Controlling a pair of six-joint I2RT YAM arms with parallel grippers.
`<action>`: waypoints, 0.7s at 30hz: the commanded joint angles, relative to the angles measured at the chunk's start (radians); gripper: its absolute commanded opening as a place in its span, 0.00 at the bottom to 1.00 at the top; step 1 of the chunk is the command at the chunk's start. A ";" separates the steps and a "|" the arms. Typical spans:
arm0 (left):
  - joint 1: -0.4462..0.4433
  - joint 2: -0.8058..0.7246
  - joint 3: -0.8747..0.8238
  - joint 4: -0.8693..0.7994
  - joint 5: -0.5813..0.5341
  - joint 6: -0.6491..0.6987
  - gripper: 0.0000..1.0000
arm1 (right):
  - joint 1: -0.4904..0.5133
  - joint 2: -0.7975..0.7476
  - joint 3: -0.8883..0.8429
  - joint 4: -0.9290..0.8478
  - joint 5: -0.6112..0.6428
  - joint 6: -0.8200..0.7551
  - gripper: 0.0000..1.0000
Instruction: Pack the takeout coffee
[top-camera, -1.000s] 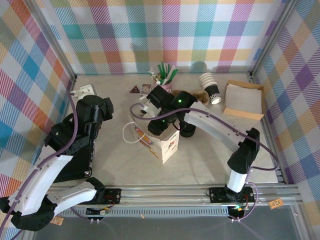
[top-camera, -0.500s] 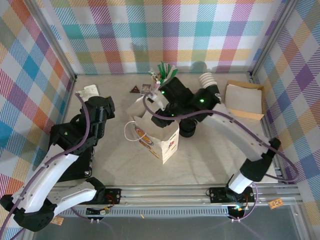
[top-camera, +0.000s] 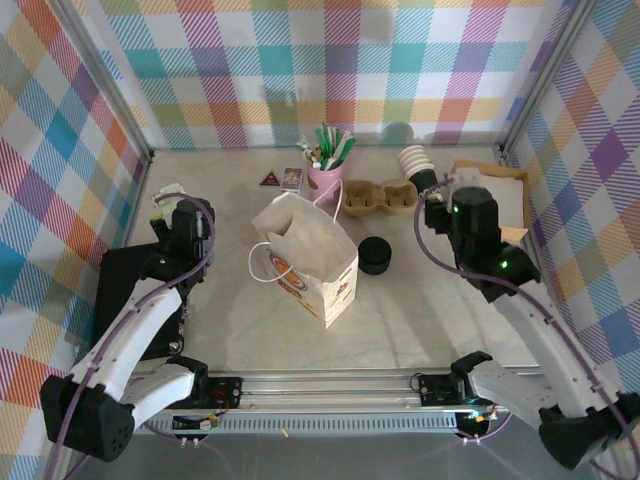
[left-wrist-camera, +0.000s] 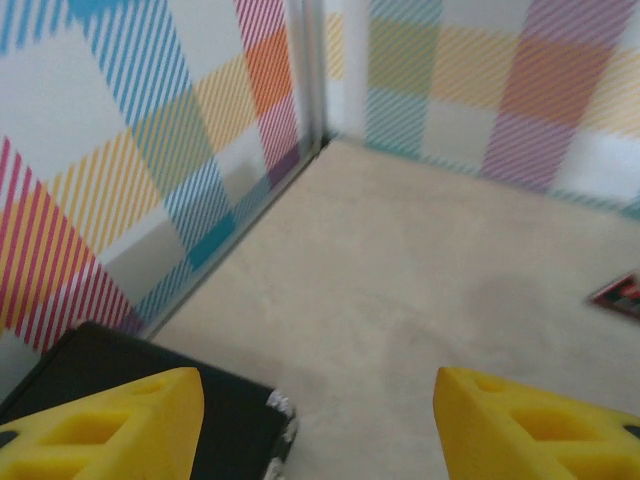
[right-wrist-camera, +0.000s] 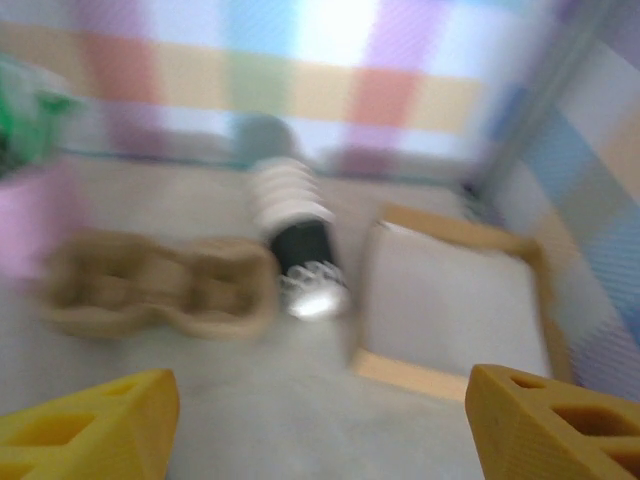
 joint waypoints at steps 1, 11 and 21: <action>0.060 0.042 -0.109 0.214 0.039 0.021 0.64 | -0.105 -0.064 -0.197 0.213 0.038 0.018 0.77; 0.171 0.229 -0.322 0.618 0.265 0.151 0.71 | -0.270 -0.120 -0.708 0.729 -0.162 -0.020 0.78; 0.233 0.510 -0.270 0.802 0.687 0.165 0.80 | -0.358 0.296 -0.741 1.240 -0.498 -0.054 0.80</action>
